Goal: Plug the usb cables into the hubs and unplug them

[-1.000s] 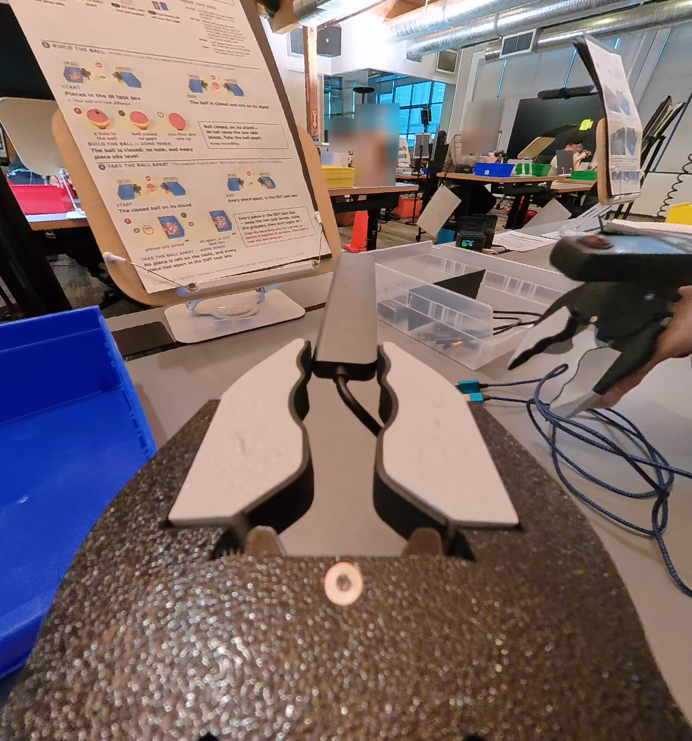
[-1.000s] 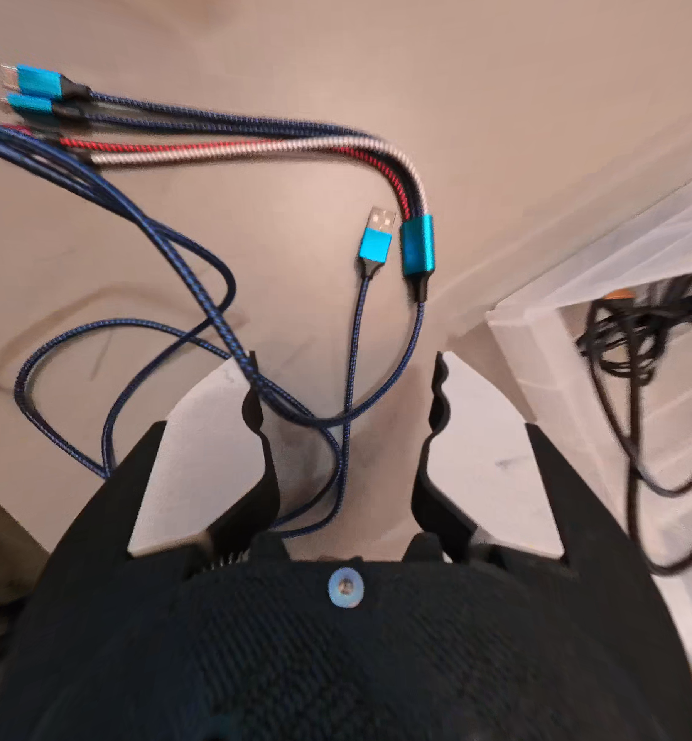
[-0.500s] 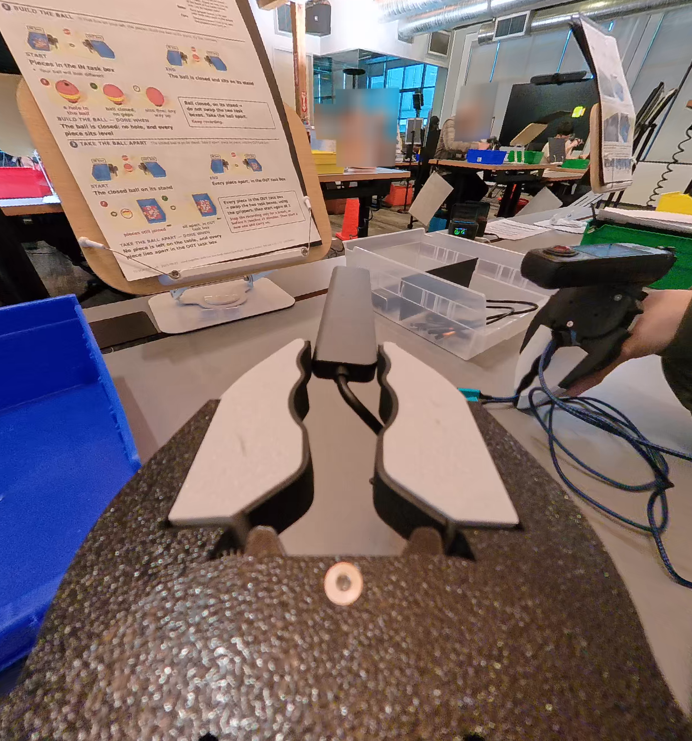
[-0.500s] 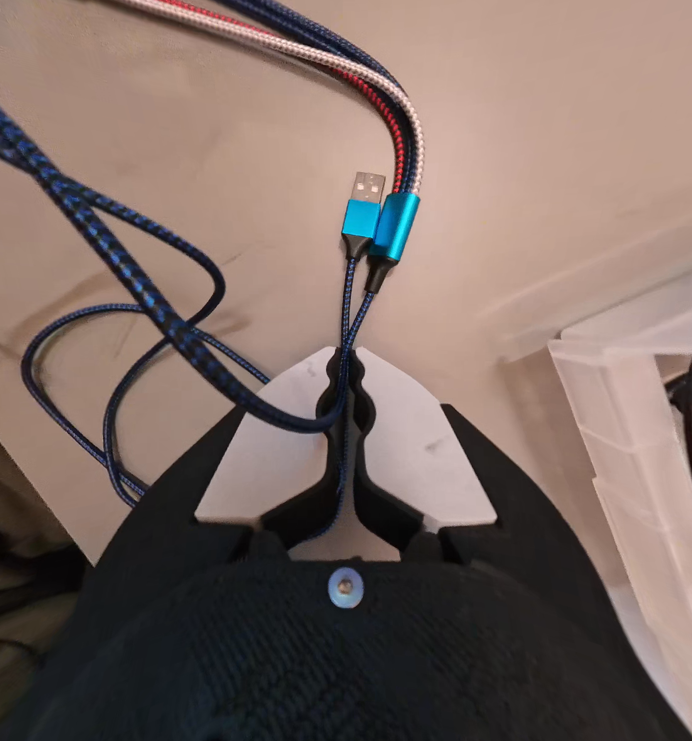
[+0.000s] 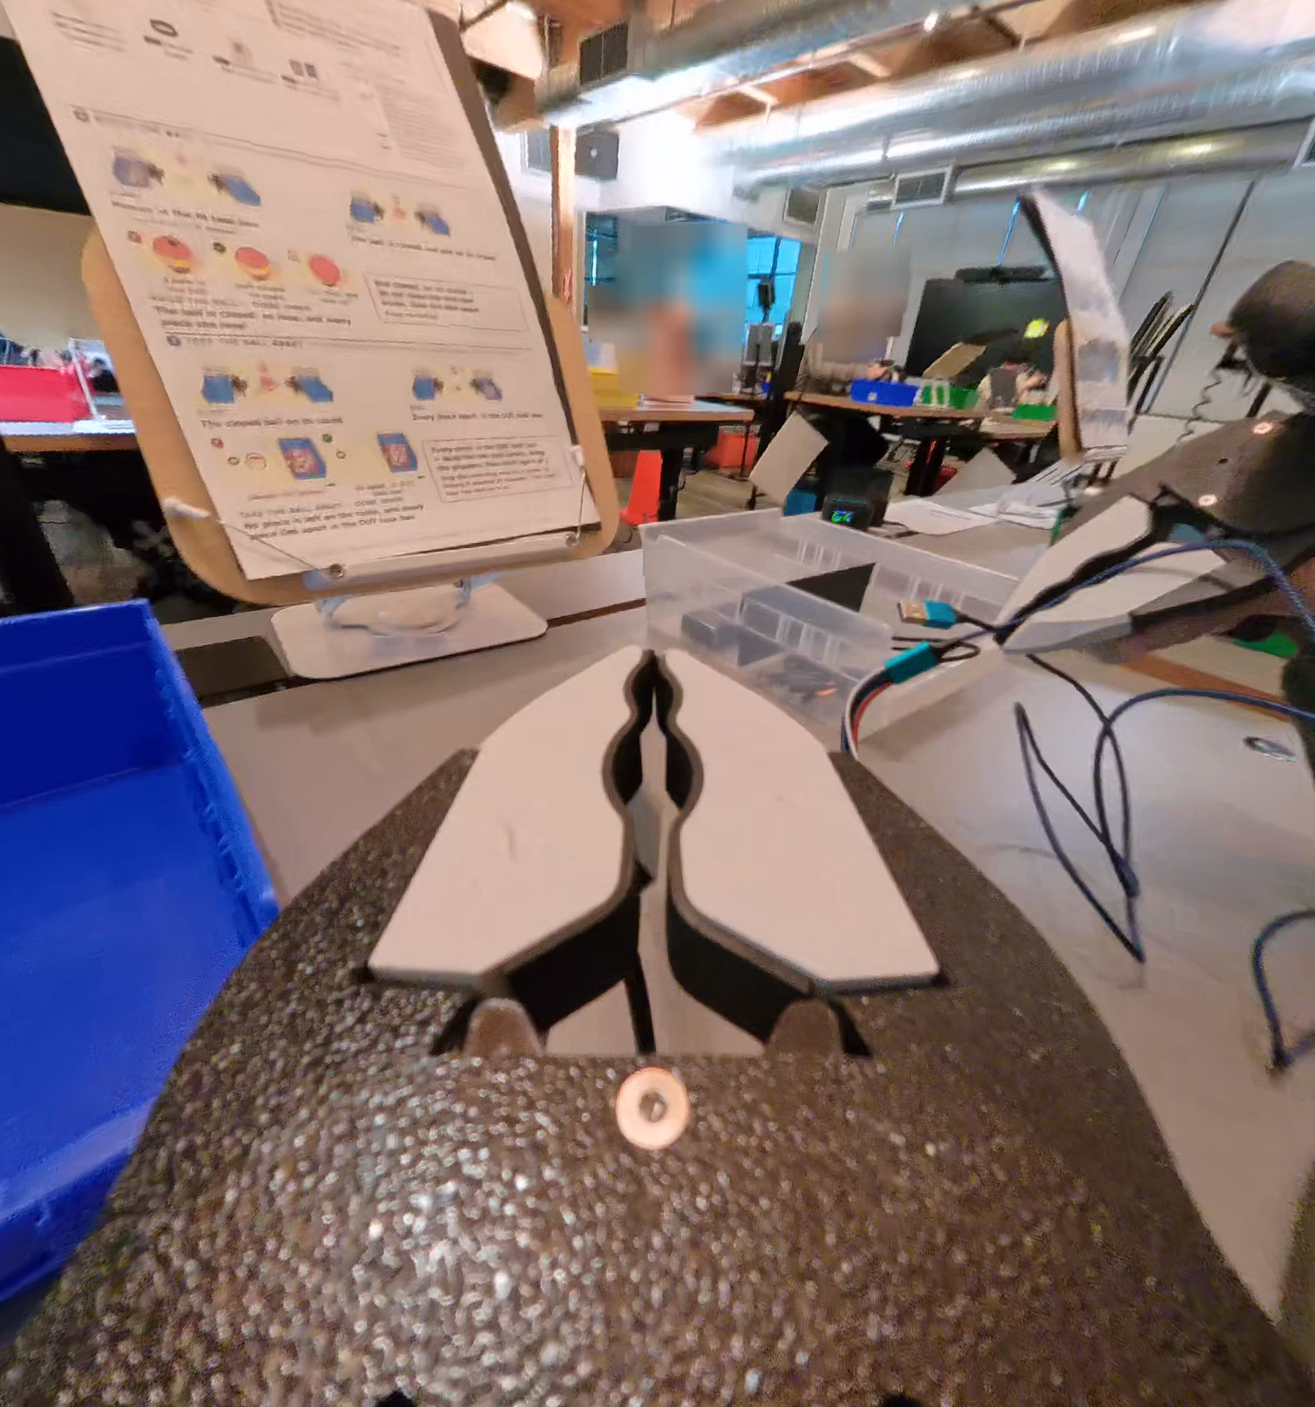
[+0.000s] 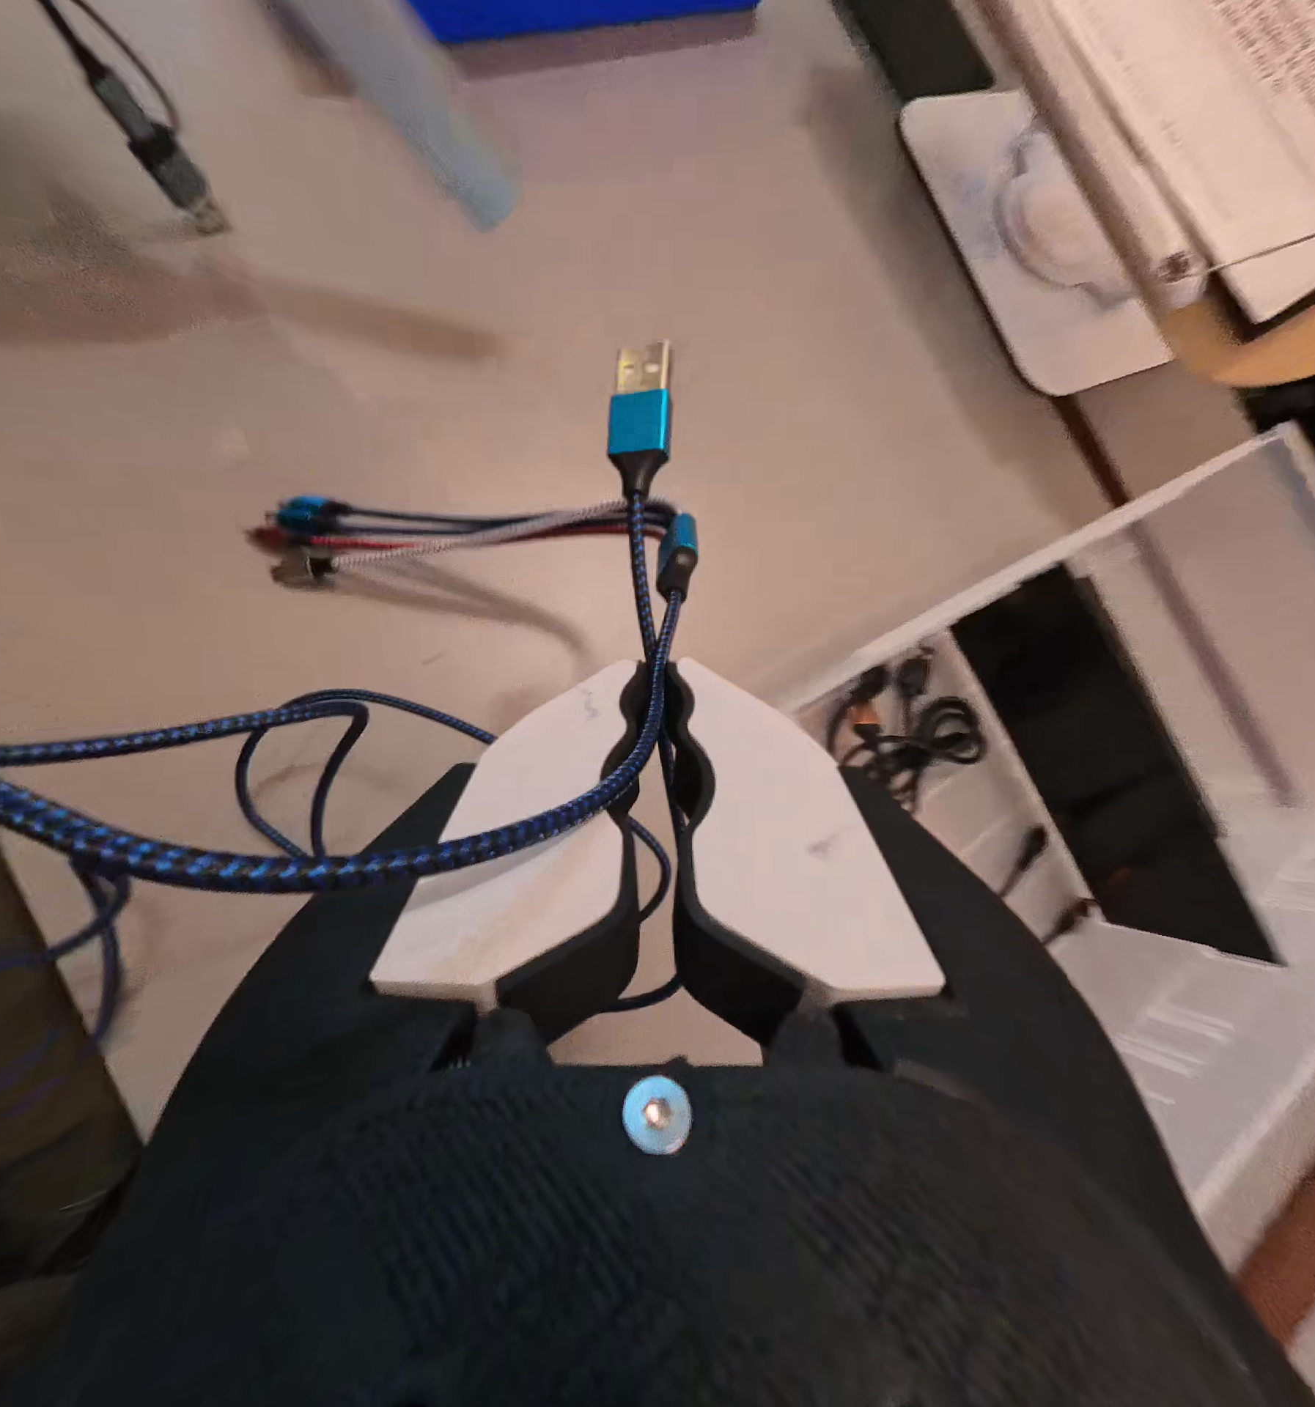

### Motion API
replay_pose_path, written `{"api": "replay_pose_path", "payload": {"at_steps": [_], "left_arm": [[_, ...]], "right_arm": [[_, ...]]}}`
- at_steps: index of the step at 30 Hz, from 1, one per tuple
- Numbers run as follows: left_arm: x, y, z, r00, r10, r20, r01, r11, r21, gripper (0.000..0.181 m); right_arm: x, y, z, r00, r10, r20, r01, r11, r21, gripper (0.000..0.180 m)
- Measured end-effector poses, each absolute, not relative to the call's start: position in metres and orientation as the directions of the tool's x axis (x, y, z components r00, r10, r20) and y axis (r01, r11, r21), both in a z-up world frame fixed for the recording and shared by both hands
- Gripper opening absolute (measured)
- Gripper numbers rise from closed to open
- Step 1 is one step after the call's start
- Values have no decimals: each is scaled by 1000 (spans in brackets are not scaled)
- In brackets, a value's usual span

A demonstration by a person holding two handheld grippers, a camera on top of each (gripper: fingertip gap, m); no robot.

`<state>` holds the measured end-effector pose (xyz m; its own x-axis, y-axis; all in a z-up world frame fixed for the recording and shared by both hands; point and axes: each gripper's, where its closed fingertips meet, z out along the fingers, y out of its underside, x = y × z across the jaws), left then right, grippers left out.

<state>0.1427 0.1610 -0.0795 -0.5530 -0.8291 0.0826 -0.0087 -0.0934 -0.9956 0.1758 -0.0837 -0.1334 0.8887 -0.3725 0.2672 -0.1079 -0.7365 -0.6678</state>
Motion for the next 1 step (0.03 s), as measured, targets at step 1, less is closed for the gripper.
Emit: {"api": "replay_pose_path", "payload": {"at_steps": [1], "left_arm": [[141, 158, -80, -570, -819, 65, -18, -66, -998, 0]], "right_arm": [[182, -87, -124, 876, -380, 296, -96, -740, -666, 3]]}}
